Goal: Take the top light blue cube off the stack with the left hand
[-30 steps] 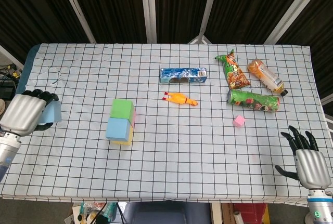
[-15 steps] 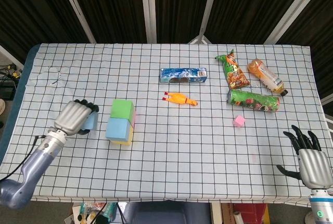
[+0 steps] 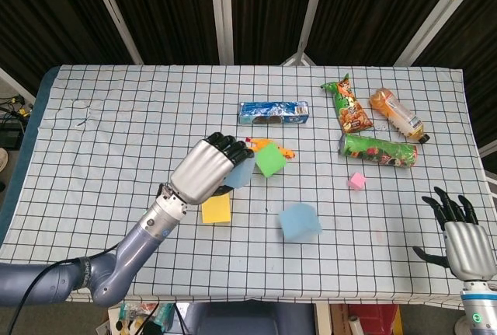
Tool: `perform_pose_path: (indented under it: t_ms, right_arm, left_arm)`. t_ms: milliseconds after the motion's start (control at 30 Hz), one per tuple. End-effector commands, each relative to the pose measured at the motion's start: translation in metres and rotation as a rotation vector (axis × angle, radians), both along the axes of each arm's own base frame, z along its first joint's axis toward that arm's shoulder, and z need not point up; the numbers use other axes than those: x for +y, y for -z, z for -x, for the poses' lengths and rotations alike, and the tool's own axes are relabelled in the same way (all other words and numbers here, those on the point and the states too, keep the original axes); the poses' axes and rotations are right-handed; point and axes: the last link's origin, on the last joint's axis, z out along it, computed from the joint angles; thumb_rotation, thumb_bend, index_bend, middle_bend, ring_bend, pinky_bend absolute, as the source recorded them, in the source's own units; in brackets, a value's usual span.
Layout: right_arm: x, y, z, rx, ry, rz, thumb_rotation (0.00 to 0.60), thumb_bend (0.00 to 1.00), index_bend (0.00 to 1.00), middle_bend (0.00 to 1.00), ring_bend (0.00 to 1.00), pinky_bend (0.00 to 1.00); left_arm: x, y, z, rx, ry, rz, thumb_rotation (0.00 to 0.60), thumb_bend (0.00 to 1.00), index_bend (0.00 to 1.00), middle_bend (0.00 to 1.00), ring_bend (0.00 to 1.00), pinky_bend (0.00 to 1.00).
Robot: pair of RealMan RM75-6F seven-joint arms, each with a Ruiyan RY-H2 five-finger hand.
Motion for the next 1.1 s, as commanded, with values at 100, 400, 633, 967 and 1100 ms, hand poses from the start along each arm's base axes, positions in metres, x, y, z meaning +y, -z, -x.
perform_pose_path:
  t_ms: [100,400,633,967,1100]
  right_arm:
    - [0.002,-0.001,-0.002,-0.005,-0.007,-0.001,0.6,0.0,0.2,0.07,0.17,0.02]
    - [0.001,0.008,-0.003,0.009,-0.003,-0.033,0.6,0.0,0.2,0.07,0.17,0.02]
    - [-0.002,0.012,-0.003,0.021,0.002,-0.043,0.6,0.0,0.2,0.07,0.17,0.02]
    - [-0.002,0.013,-0.003,0.024,0.006,-0.044,0.6,0.0,0.2,0.07,0.17,0.02]
    - [-0.003,0.011,-0.002,0.02,0.009,-0.035,0.6,0.0,0.2,0.07,0.17,0.02]
  left_arm:
    - [0.003,-0.04,0.045,0.092,-0.099,-0.177,0.6,0.26,0.37,0.49,0.36,0.4]
    - [0.031,-0.049,0.158,0.187,-0.375,-0.112,0.6,0.23,0.35,0.47,0.35,0.39]
    - [0.046,-0.041,0.213,0.155,-0.522,-0.004,0.6,0.22,0.35,0.45,0.33,0.39]
    - [0.076,-0.004,0.205,0.023,-0.53,0.069,0.6,0.22,0.34,0.44,0.32,0.39]
    - [0.085,0.019,0.191,0.018,-0.511,0.09,0.6,0.19,0.3,0.38,0.25,0.37]
